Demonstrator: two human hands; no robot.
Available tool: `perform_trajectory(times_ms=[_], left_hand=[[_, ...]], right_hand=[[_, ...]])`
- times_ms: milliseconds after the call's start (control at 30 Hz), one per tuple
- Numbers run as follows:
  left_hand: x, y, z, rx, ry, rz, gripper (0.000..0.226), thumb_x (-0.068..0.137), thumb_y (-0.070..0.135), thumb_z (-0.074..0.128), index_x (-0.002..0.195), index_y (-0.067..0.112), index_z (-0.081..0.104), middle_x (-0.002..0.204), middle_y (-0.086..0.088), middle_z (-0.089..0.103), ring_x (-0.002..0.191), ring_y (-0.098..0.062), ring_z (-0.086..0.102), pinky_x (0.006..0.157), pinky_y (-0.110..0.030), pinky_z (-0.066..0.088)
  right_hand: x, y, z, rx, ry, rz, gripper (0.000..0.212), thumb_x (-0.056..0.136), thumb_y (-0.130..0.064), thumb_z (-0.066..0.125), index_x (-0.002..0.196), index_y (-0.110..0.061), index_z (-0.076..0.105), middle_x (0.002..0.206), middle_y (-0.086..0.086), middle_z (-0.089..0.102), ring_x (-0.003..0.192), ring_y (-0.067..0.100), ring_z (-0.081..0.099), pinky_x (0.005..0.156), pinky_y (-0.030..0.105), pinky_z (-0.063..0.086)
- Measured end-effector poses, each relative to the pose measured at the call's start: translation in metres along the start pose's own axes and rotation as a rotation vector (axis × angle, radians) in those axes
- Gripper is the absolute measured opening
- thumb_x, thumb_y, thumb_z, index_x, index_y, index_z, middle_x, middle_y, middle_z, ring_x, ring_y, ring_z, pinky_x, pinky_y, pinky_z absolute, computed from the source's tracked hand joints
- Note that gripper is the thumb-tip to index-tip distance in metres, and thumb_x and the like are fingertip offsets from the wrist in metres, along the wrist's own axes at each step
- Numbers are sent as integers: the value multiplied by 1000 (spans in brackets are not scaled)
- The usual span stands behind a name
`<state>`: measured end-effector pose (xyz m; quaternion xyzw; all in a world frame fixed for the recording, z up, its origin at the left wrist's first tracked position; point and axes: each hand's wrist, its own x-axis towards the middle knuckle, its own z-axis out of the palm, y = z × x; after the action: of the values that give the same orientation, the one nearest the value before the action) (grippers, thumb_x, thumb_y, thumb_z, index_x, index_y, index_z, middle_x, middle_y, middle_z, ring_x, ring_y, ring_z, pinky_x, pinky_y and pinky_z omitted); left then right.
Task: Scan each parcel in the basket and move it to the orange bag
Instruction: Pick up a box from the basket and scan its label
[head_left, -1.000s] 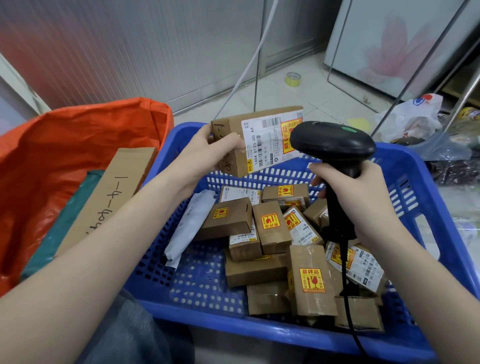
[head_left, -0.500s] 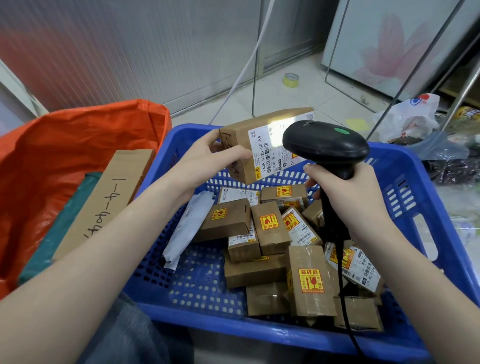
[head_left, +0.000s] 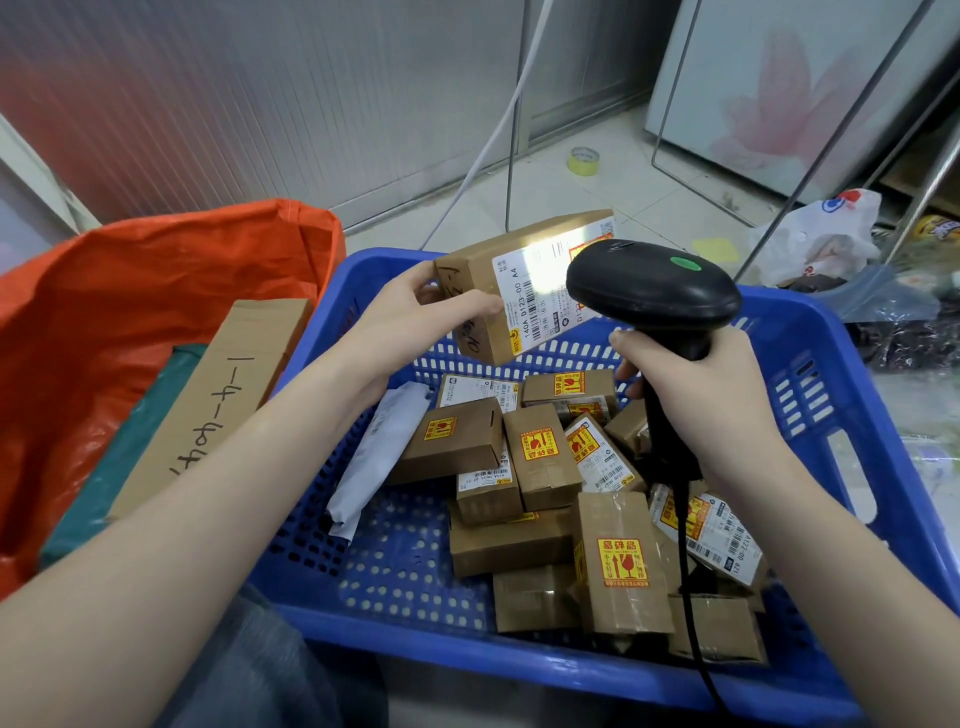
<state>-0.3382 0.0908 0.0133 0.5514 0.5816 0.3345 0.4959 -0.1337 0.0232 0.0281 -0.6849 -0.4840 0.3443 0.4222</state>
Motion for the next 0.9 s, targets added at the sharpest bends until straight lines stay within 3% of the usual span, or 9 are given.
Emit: perform_trajectory(times_ms=[200, 367, 533, 767, 900], left_hand=[[0, 1, 0, -9, -3, 13, 29, 81, 34, 72, 108, 36, 63, 108, 16, 67, 105, 0, 59, 82, -20, 40], [-2, -1, 4, 30, -61, 49, 33, 79, 36, 74, 110, 38, 63, 113, 13, 68, 110, -5, 59, 94, -29, 42], [-1, 0, 3, 30, -43, 58, 30, 80, 34, 72, 108, 38, 62, 114, 13, 67, 108, -2, 57, 85, -23, 40], [3, -4, 2, 48, -13, 85, 41, 80, 38, 72, 119, 33, 61, 118, 12, 64, 112, -5, 56, 90, -27, 44], [1, -1, -6, 34, 59, 123, 50, 80, 37, 74, 126, 28, 56, 115, 11, 62, 103, 0, 59, 71, -11, 47]], right_hand=[[2, 0, 0, -6, 9, -2, 20, 87, -22, 63, 81, -3, 64, 76, 10, 68, 68, 13, 61, 58, 22, 41], [2, 0, 0, -4, 10, -9, 19, 86, -22, 63, 78, -5, 64, 74, 11, 67, 66, 14, 61, 60, 23, 44], [2, 0, 1, 2, 17, -3, 18, 86, -23, 63, 78, -7, 63, 72, 7, 66, 66, 11, 60, 61, 25, 45], [0, -1, 1, 43, -19, 29, 15, 85, -25, 66, 93, -12, 65, 81, 3, 68, 67, 11, 61, 60, 23, 44], [-4, -3, 4, 47, -59, 18, 10, 84, -27, 68, 89, -22, 61, 82, 4, 67, 75, 16, 65, 70, 30, 50]])
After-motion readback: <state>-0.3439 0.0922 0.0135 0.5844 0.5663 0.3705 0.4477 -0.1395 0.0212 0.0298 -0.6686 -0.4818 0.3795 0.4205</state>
